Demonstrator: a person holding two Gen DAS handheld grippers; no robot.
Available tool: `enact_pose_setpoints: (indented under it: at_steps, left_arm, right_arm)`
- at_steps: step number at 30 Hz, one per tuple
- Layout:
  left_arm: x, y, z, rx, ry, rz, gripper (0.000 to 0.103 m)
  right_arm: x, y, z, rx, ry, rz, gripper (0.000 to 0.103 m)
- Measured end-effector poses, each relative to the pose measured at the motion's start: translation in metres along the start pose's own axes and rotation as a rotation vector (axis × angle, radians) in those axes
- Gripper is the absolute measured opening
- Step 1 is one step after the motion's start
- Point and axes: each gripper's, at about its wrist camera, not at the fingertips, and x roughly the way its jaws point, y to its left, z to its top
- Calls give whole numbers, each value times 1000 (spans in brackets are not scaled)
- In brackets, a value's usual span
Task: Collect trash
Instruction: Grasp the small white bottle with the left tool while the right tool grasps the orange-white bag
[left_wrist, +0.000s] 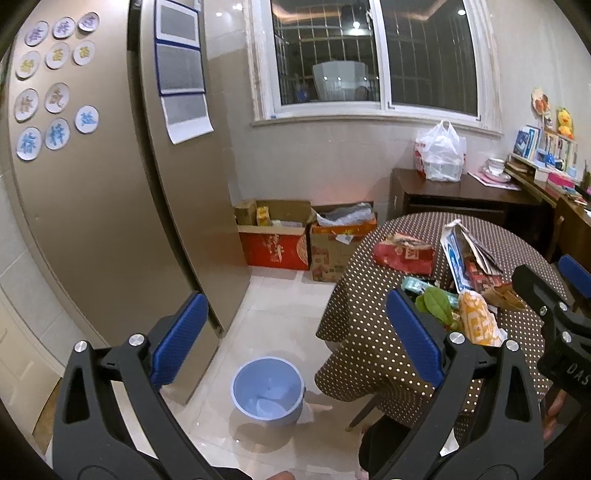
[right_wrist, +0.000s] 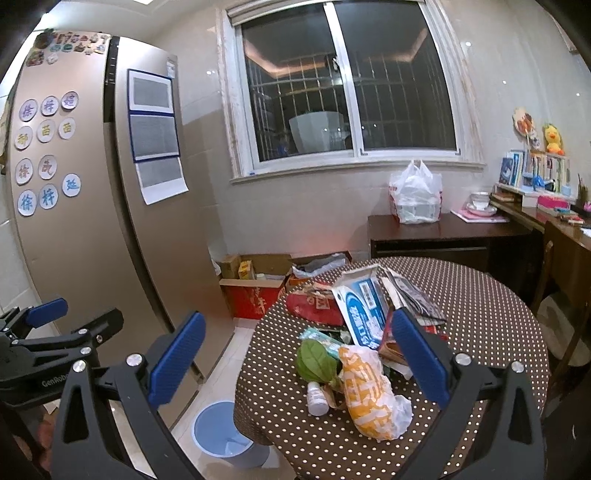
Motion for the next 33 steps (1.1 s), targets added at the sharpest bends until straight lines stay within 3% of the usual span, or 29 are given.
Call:
enact_pose_setpoints:
  at_steps: [7,16,21,27,29,30,33]
  left_arm:
    - [36,-24,-7,29,104,-58,95]
    - [87,-73,-22,56,246,-221,95]
    - [105,-85,-26,63,275,-207,95]
    - [124,-88,-36,56,326,-202,95]
    - [131,-92,-39,52,344,-218,95]
    - [133,-94,-41,52,350,-228,95]
    - [139,-103,-45,55,365,-266,95]
  right_arm:
    - [26,-42,-18,9,59,-88,99]
    - [57,-92,-41,64,155,-138,99]
    - [87,-95,-59,73,269,-65,99]
    - [105,-91,-69,54,329,3,98]
    - [110,-92,-71,49,348,6,89]
    - [116,-94,-73,53,365,18,75]
    - [122,-96,-76,52,381,62,55]
